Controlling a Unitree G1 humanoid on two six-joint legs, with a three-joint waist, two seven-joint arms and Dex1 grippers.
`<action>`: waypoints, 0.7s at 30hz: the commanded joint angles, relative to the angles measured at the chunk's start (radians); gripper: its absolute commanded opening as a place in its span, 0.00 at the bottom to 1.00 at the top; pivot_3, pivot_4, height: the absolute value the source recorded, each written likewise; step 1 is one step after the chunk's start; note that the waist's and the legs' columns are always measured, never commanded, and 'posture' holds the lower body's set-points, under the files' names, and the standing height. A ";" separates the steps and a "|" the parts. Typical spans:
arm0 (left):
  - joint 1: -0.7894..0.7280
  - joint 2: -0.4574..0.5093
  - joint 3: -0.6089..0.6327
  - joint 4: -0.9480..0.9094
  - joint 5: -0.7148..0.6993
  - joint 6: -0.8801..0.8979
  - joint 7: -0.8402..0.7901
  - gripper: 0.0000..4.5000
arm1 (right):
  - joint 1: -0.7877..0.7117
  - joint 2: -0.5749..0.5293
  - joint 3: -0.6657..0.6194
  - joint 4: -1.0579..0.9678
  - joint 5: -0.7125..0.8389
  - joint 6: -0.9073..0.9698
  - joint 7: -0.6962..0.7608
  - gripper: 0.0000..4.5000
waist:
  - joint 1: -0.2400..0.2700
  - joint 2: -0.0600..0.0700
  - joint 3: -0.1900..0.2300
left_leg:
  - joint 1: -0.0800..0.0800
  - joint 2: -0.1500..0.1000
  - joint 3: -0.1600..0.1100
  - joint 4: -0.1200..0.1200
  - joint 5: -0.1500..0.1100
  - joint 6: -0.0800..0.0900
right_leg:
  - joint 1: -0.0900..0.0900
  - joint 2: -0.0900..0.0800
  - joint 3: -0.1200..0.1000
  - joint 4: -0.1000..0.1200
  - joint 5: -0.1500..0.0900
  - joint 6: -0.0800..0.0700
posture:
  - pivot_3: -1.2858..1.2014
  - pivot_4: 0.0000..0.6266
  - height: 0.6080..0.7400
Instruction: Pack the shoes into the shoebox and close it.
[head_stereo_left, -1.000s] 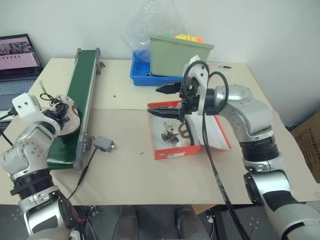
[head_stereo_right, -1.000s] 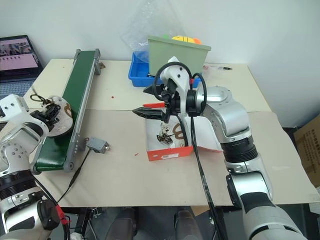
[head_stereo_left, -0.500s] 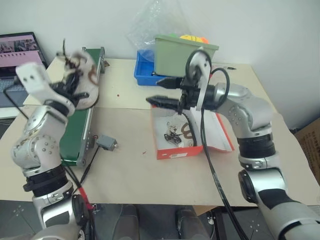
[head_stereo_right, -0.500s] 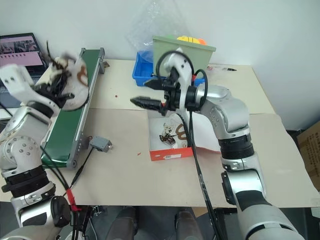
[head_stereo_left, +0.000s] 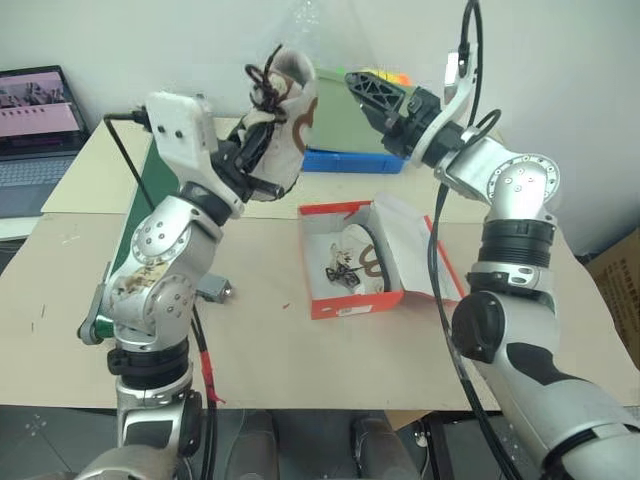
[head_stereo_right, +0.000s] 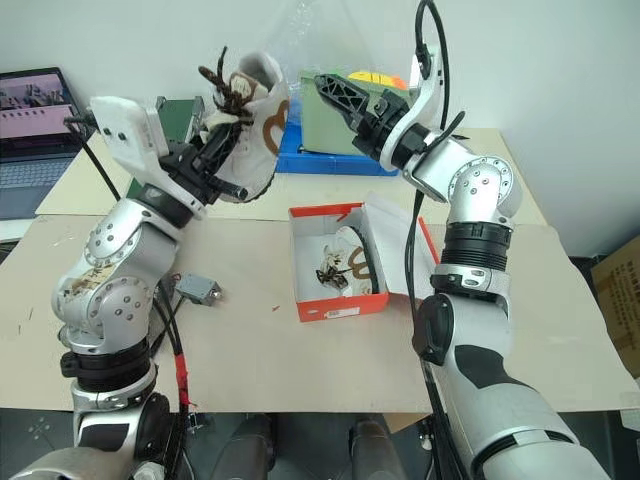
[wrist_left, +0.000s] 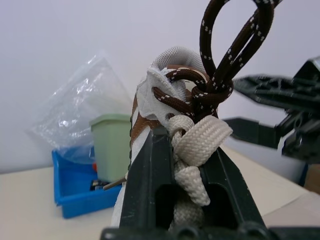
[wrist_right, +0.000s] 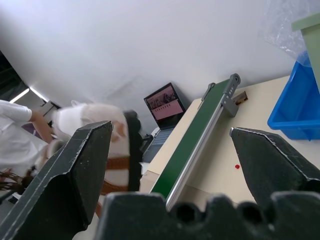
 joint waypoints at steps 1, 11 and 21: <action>-0.082 -0.001 0.018 -0.025 0.000 -0.047 0.008 0.00 | -0.008 0.001 -0.009 -0.052 0.044 0.012 -0.008 1.00 | -0.003 0.000 0.000 | 0.000 0.000 0.000 0.000 0.000 0.000 | 0.000 0.000 0.000 0.000 0.000 0.000 | 0.52 0.24 1.00; -0.141 -0.031 0.058 0.104 0.020 -0.146 0.024 0.00 | -0.009 -0.006 -0.006 -0.098 0.103 0.045 -0.015 1.00 | -0.015 0.000 0.000 | 0.000 0.000 0.000 0.000 0.000 0.000 | 0.000 0.000 0.000 0.000 0.000 0.000 | 0.52 0.24 1.00; -0.178 -0.160 0.067 0.183 -0.030 -0.183 0.037 0.00 | 0.003 0.003 0.011 -0.178 0.146 0.079 -0.025 1.00 | -0.013 0.000 0.000 | -0.001 0.000 0.000 0.000 0.000 0.000 | 0.000 0.000 0.000 0.000 0.000 0.000 | 0.52 0.24 1.00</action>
